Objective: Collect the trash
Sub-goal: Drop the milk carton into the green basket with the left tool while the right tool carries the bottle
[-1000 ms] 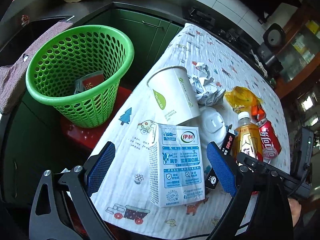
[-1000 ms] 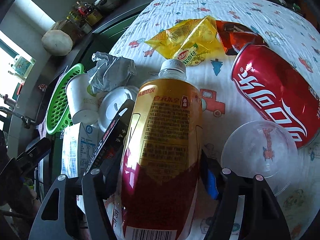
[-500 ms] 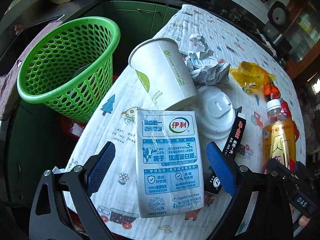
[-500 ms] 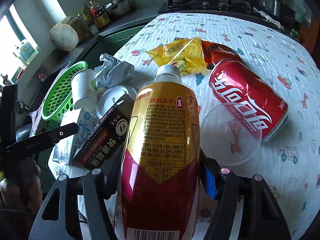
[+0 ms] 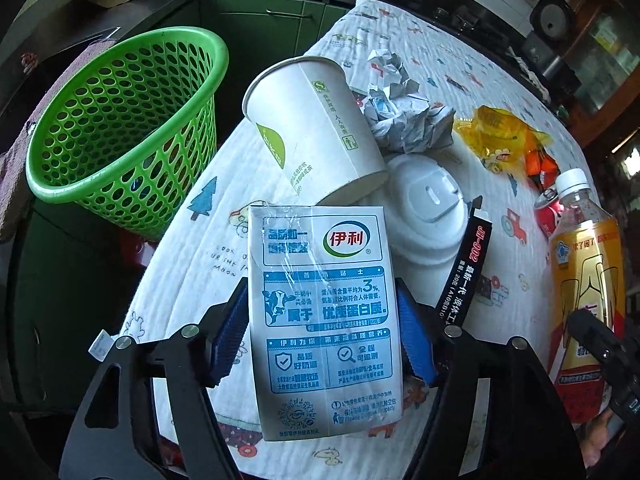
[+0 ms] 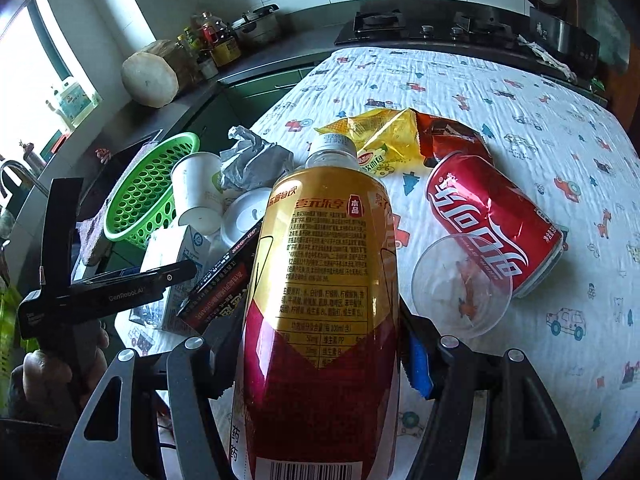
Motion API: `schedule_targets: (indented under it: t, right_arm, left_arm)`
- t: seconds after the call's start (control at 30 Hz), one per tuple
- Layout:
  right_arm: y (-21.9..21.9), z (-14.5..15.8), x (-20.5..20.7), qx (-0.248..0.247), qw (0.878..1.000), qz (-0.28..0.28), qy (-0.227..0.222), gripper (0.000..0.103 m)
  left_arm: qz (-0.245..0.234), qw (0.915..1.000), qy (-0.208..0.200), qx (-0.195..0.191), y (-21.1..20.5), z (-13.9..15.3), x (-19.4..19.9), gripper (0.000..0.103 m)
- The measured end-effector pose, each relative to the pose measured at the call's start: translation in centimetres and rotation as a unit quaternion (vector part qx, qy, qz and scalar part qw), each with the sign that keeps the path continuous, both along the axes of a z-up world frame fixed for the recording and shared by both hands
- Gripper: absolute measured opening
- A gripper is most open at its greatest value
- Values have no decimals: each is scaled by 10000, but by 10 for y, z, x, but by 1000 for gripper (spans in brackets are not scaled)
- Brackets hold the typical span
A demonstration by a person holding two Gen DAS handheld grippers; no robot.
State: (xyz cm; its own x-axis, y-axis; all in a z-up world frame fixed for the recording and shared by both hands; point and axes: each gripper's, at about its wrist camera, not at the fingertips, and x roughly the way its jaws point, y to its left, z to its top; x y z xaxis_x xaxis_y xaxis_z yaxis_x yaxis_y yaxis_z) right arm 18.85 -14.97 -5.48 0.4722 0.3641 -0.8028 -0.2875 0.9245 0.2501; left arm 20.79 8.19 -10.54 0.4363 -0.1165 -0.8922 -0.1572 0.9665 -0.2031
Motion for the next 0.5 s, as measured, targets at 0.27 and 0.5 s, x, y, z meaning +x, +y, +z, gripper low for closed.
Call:
schedule_targets:
  t: [0.27,0.5]
  right_arm:
    - [20,24,2,196,9989,387,-197,63]
    - [52,40,16,301,9964,724,-313,63]
  left_arm:
    - [104,9987,-488,-112,30,41,-20,67]
    - [693,9931,-914,253,102,79,4,67]
